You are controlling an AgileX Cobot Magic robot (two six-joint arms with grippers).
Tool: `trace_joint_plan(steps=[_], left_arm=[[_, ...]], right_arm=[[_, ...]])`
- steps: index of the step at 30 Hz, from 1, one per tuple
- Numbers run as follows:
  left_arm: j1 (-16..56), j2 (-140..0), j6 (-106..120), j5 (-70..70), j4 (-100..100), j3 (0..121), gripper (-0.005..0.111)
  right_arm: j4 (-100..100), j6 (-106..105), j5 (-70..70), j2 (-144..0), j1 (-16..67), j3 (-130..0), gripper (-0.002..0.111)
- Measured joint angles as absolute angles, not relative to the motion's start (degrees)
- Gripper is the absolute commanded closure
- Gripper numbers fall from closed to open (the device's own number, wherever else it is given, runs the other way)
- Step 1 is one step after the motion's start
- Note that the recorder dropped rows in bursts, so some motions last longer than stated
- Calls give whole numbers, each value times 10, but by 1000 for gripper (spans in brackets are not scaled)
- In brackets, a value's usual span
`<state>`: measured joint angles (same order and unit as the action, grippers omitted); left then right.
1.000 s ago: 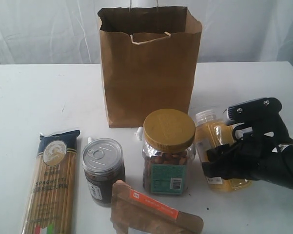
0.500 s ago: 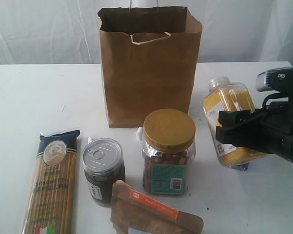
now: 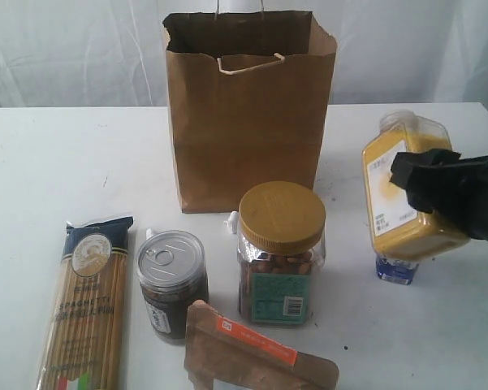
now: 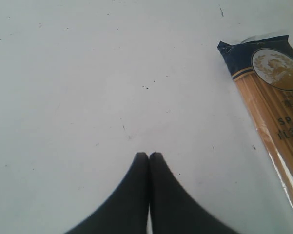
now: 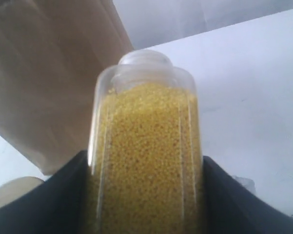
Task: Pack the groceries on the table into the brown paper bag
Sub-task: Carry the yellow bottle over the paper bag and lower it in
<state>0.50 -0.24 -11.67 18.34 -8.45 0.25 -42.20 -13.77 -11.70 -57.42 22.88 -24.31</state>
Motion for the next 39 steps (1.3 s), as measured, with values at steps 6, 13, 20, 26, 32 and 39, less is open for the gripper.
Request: trace_joint_plan(steps=[6, 13, 20, 26, 32, 39], left_arm=[[5, -2, -117, 183, -85, 2, 107], [5, -2, -117, 183, -85, 2, 107], [5, -2, -117, 183, -85, 2, 107], [5, -2, -117, 183, -85, 2, 107], [5, -2, -117, 183, -85, 2, 107], [5, -2, -117, 183, -85, 2, 107]], right_arm=[[-421, -72, -119, -517, 229, -261, 108], [-380, 7, -124, -493, 229, -315, 108], [-220, 95, -142, -533, 229, -420, 108], [-97, 243, -177, -624, 229, -517, 108], [91, 467, -328, -731, 229, -568, 108], [130, 577, -478, -847, 206, -603, 108]])
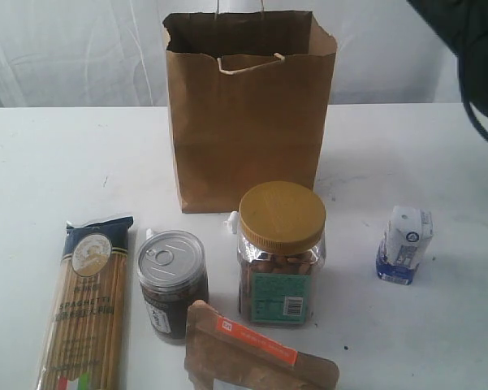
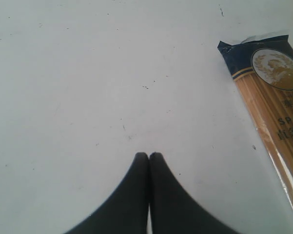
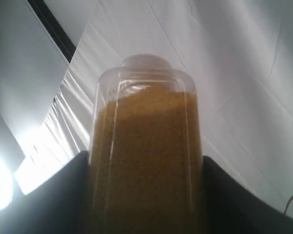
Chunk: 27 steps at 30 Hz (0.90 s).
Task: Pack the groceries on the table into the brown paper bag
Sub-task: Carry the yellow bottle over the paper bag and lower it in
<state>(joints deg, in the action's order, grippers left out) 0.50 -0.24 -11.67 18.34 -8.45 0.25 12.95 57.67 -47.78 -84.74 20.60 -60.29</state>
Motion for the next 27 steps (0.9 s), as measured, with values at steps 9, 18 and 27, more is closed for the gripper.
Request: trace_joint_plan(steps=[9, 18, 27], left_arm=[[5, -2, -117, 183, -85, 2, 107], [5, -2, -117, 183, -85, 2, 107], [5, -2, -117, 183, -85, 2, 107]], right_arm=[[151, 653, -648, -1001, 155, -656, 108], [196, 434, -608, -1058, 154, -692, 108], [194, 296, -504, -1058, 154, -693, 108]])
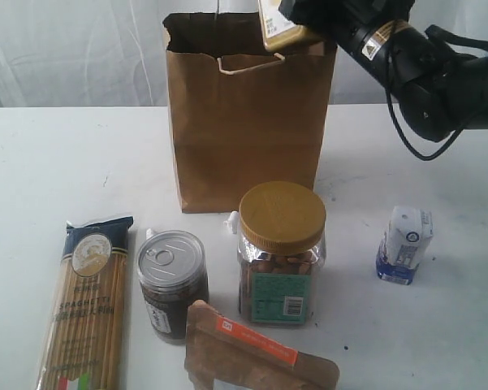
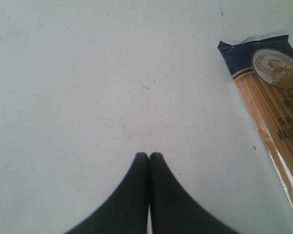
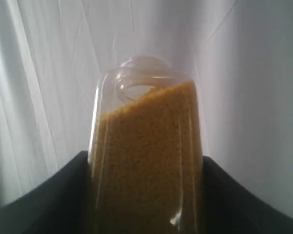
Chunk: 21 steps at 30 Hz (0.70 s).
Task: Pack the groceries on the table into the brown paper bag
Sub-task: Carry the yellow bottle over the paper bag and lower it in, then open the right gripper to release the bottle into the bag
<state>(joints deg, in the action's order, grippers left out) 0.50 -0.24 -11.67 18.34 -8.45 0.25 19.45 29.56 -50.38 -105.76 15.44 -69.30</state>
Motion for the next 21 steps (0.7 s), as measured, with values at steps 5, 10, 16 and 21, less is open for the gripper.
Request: trace_joint_plan(steps=[5, 10, 16, 21], left_arm=[[5, -2, -117, 183, -85, 2, 107], [5, -2, -117, 183, -85, 2, 107], [5, -2, -117, 183, -85, 2, 107], [5, -2, -117, 183, -85, 2, 107]], right_arm=[[192, 239, -486, -1058, 154, -693, 108], [192, 206, -463, -1058, 154, -693, 92], [183, 199, -442, -1059, 154, -693, 63], [163, 198, -445, -1061, 154, -693, 58]])
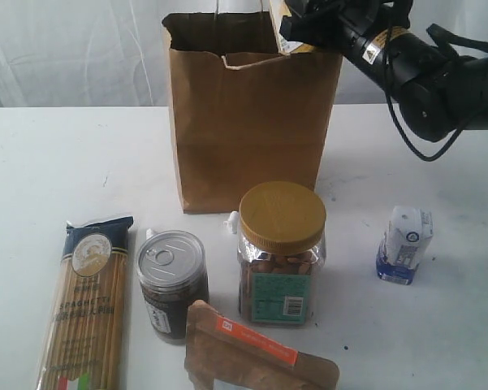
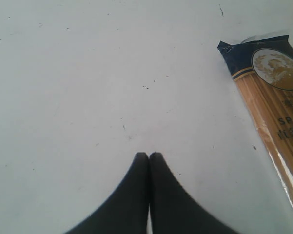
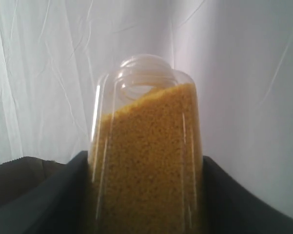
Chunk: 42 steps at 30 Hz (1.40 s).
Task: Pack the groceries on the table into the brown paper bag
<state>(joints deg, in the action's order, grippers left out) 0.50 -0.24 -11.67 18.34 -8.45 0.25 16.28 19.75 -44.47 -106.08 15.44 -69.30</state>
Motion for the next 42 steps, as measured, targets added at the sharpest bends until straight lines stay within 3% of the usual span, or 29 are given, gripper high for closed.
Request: trace_joint_plan(steps=[3, 4, 6, 24, 28, 35, 42], left_arm=[[5, -2, -117, 183, -85, 2, 107], [5, -2, -117, 183, -85, 2, 107], [5, -2, -117, 183, -85, 2, 107], [5, -2, -117, 183, -86, 2, 107], [5, -2, -117, 183, -86, 2, 107], [5, -2, -117, 183, -86, 2, 107], [5, -2, -117, 183, -86, 2, 107]], right_arm=[[159, 198, -446, -1062, 154, -693, 53], [158, 198, -446, -1062, 154, -693, 45], [148, 198, -457, -1062, 154, -694, 39], [123, 198, -486, -1058, 154, -700, 41], [123, 198, -484, -1056, 154, -700, 55], [123, 198, -338, -994, 154, -700, 105], [122, 95, -34, -894, 154, -700, 108]])
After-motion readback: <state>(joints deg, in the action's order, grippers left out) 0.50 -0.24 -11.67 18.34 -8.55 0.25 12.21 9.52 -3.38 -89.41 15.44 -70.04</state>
